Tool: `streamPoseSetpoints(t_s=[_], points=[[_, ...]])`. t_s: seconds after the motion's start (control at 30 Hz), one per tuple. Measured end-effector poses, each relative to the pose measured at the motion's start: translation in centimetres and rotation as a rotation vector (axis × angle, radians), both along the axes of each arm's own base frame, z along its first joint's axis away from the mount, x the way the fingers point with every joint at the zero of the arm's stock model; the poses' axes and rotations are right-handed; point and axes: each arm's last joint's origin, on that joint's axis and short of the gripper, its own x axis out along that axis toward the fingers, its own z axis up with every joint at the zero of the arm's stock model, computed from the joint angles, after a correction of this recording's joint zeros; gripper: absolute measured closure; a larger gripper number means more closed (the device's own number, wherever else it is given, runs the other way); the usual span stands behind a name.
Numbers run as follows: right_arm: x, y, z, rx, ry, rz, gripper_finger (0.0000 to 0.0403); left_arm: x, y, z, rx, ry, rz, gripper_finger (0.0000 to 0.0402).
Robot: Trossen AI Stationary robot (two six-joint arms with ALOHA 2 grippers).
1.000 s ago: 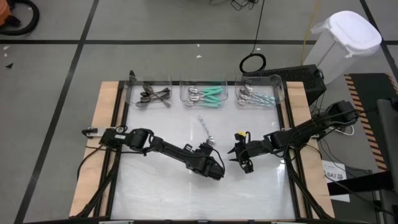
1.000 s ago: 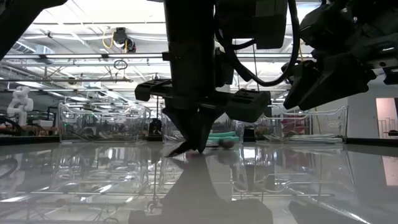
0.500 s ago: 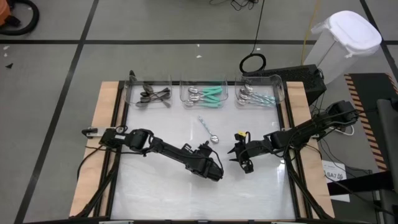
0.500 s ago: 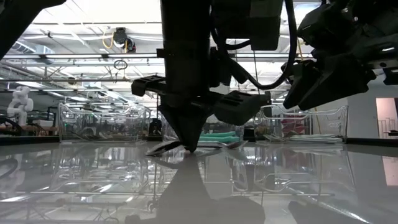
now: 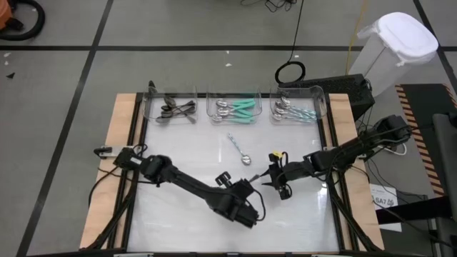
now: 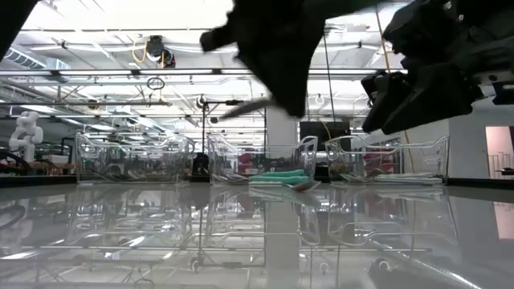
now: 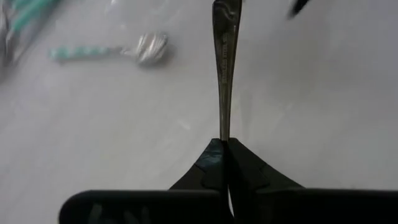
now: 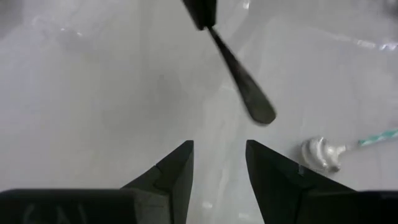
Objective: Sort silverware by color (type)
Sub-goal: Put the black spoon into the left transparent bin
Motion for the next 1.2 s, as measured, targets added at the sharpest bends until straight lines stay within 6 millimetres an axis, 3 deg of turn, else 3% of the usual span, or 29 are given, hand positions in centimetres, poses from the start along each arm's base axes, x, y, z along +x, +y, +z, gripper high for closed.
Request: streamPoseSetpoints(t_s=[0.13, 0.3, 0.83, 1.2], points=[[0.1, 0.7, 0.6, -0.080, -0.093, -0.055, 0.0261, 0.0, -1.0, 1.7, 0.020, -0.051, -0.051, 0.0398], [-0.1, 1.2, 0.9, -0.230, -0.160, -0.154, 0.0261, -0.3, -1.5, 2.0, 0.028, -0.052, -0.073, 0.0398], [-1.0, 4.1, 1.8, -0.464, -0.276, 0.092, 0.0270, 0.0, -1.7, 2.0, -0.002, -0.048, -0.111, 0.0399], [-1.1, 5.1, 0.8, -0.569, -0.255, 0.266, 0.0300, 0.3, -1.8, 2.1, -0.023, -0.056, -0.153, 0.0399]])
